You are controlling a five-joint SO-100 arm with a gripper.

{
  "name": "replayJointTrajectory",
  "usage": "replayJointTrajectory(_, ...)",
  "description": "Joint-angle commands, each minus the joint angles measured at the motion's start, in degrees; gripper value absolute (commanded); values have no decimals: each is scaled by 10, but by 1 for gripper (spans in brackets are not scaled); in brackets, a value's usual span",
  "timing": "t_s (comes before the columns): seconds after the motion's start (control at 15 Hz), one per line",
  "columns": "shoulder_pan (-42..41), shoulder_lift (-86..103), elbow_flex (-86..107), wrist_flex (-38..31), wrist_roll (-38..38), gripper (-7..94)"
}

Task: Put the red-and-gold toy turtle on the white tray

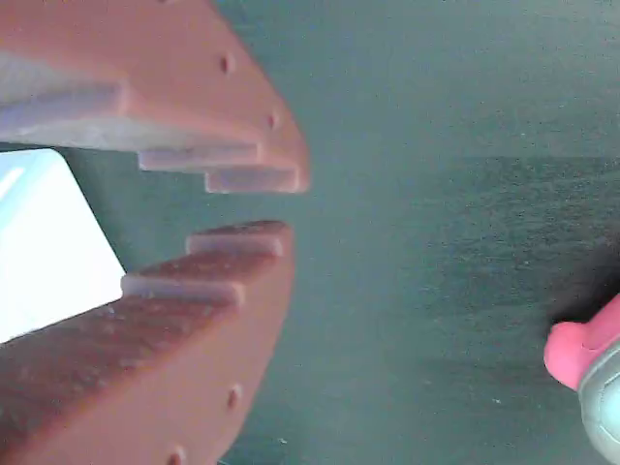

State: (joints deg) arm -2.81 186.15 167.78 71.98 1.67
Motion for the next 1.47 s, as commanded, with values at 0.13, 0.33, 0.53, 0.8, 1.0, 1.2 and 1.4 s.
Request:
replayJointTrajectory(0.13, -6, 0, -5, 2, 6, 0)
replayJointTrajectory(0.33, -6, 0, -5, 2, 6, 0)
replayJointTrajectory(0.53, -7, 0, -5, 2, 4, 0)
replayJointTrajectory(0.8, -15, 0, -5, 2, 0, 0)
replayJointTrajectory(1.0, -6, -24, -6, -20, -6, 0)
replayJointTrajectory(1.2, -7, -125, -62, -51, -47, 0)
replayJointTrajectory(1.4, -2, -289, -149, -100, -110, 0)
